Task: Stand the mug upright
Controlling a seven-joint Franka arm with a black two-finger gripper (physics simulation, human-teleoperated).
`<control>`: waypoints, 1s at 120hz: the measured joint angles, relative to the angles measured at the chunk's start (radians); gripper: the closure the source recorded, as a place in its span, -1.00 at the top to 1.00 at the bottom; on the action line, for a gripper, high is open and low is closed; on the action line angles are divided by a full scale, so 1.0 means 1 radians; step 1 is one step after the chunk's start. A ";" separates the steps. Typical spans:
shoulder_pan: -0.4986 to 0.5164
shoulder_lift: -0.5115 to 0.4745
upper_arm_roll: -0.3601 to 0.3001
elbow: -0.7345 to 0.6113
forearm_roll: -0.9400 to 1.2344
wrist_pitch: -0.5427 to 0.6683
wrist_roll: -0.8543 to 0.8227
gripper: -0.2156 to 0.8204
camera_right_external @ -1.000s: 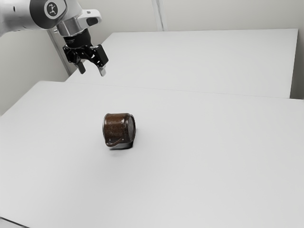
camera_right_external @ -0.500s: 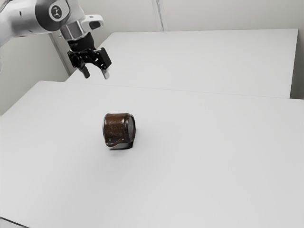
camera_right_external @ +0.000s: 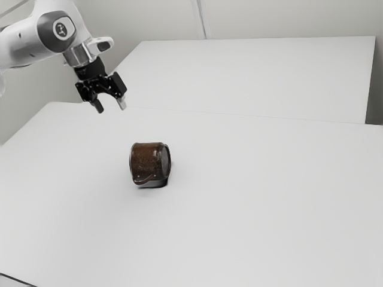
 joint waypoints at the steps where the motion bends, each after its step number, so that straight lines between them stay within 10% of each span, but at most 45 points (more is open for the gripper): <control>1: 0.002 0.001 0.000 -0.003 -0.002 0.002 0.002 0.53; 120: 0.083 0.085 0.014 -0.323 -0.400 0.352 0.267 0.53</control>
